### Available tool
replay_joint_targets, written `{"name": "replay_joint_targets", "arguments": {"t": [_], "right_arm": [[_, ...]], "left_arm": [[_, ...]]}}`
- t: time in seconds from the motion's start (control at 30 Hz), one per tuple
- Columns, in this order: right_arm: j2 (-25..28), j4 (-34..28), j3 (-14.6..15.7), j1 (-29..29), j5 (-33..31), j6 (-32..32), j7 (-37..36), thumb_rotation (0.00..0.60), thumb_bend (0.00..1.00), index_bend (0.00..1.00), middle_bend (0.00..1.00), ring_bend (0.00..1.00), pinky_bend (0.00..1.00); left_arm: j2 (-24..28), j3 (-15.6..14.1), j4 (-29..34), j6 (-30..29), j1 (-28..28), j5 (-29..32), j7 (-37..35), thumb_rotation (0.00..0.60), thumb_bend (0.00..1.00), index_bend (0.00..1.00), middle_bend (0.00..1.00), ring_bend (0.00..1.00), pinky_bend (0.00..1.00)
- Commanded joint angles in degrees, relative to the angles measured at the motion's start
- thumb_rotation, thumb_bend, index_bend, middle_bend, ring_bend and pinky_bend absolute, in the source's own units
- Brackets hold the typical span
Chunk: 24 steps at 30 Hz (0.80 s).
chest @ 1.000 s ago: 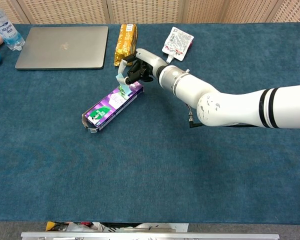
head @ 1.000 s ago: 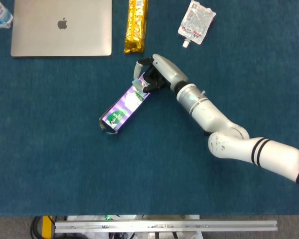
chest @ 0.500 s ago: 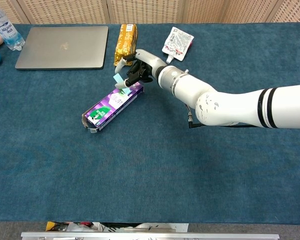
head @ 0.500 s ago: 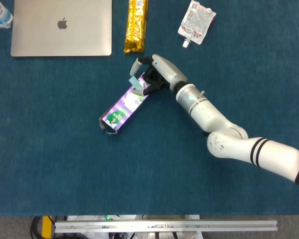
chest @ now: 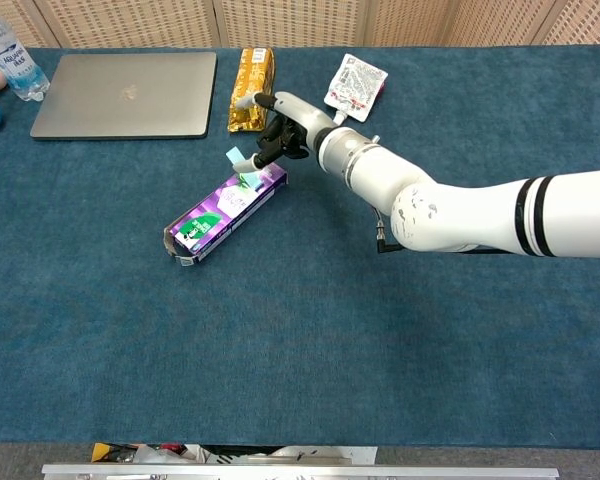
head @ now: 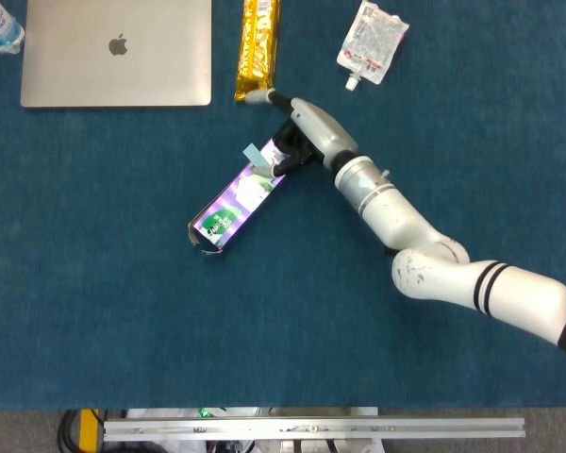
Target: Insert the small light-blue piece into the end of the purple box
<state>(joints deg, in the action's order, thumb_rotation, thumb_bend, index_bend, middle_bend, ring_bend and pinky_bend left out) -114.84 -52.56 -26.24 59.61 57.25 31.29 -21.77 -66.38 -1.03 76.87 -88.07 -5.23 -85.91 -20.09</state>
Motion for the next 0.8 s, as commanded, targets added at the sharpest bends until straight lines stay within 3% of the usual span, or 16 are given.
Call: {"name": "replay_joint_targets", "arguments": {"t": [0.03,0.27,0.4,0.47,0.6,0.67,0.8], "right_arm": [[0.48,-0.69,-0.14,-0.22,-0.16,0.59,0.55,0.600,0.09,0.00,0.99,1.00,1.00],[3.39,-5.39,0.35,-1.87,-0.92,2.74,3.27,0.600,0.16,0.00,0.98,1.00,1.00],[8.01,-12.38,2.31,-3.79,-0.47,3.56,6.50,0.600,0.42,0.04,0.99,1.00,1.00],[11.74,-16.88,3.51,-4.55,-0.74,2.80,8.66,0.600,0.63,0.13,1.00,1.00,1.00],[18.25,-23.58,5.81,-4.86,-2.06,1.04,13.14,0.600,0.93,0.21,1.00,1.00,1.00],[20.83,-25.90,6.71,-4.50,-3.08,-0.09,14.83,0.600,1.00,0.26,1.00,1.00,1.00],[25.08,-29.72,8.14,-3.17,-6.35,-3.22,16.32,0.600,1.00,0.33,1.00,1.00,1.00]], "left_arm": [[0.00,-0.02,0.05,0.02,0.02,-0.05,0.08,0.600,0.36,0.19,0.19,0.16,0.12],[0.03,0.02,0.38,-0.31,0.08,-0.37,0.51,0.600,0.36,0.19,0.19,0.16,0.12],[0.08,0.03,0.55,-0.48,0.05,-0.45,0.65,0.600,0.36,0.19,0.19,0.16,0.12],[0.09,-0.02,0.64,-0.57,0.03,-0.57,0.78,0.600,0.36,0.19,0.19,0.16,0.12],[0.03,-0.08,0.86,-0.77,0.00,-0.75,1.09,0.600,0.36,0.19,0.19,0.16,0.12],[-0.02,-0.10,1.02,-0.79,0.01,-0.82,1.26,0.600,0.36,0.19,0.19,0.16,0.12],[-0.17,-0.26,1.40,-0.79,0.07,-1.10,1.84,0.600,0.36,0.19,0.19,0.16,0.12]]}}
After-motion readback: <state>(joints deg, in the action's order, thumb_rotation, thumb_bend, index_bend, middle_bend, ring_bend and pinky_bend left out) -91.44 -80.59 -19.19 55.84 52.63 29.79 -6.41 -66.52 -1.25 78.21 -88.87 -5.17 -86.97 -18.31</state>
